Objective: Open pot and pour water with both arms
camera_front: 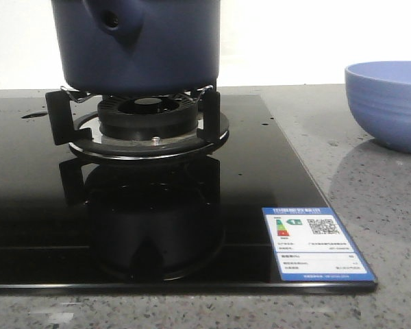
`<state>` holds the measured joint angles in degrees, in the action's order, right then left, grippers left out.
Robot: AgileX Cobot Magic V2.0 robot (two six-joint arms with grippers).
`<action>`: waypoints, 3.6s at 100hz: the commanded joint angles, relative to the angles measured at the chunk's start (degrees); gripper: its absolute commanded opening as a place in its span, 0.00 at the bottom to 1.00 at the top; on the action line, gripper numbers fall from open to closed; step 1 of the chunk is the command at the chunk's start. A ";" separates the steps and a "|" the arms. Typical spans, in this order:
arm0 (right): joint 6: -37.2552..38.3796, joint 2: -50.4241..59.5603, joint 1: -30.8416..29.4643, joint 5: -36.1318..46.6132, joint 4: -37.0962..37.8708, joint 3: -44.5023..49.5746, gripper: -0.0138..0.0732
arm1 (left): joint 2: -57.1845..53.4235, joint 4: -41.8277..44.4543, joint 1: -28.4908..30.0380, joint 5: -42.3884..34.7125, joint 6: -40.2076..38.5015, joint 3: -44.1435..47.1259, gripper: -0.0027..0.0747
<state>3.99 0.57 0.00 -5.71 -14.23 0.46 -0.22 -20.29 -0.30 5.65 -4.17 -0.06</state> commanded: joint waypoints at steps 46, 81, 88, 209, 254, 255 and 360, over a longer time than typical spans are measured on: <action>-0.31 1.02 -0.31 4.57 0.50 1.39 0.09 | -1.51 -0.25 -0.40 -3.55 -0.24 1.93 0.01; -0.21 1.02 -0.31 4.87 0.32 1.39 0.09 | -1.51 -0.25 -0.40 -3.55 -0.24 1.93 0.01; -0.21 1.02 -0.31 4.92 0.18 1.39 0.09 | -1.51 -0.25 -0.40 -3.55 -0.24 1.93 0.01; -6.45 -29.54 8.43 -29.55 11.06 -39.07 0.21 | 25.99 -19.28 -20.93 17.57 33.65 -35.48 0.01; -6.45 -29.78 10.01 -27.47 10.18 -39.34 0.68 | 37.81 -19.42 -23.37 11.21 34.53 -39.99 0.62; -6.45 -29.78 10.01 -27.32 10.18 -39.34 0.68 | 38.07 -19.42 -23.37 11.08 34.68 -40.08 0.62; -6.45 -29.78 10.01 -26.20 10.06 -39.34 0.68 | 76.70 -40.17 -23.37 16.21 61.48 -67.57 0.74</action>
<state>-2.12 -28.50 9.83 -36.18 -3.99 -36.73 76.97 -58.06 -23.22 23.02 56.63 -64.84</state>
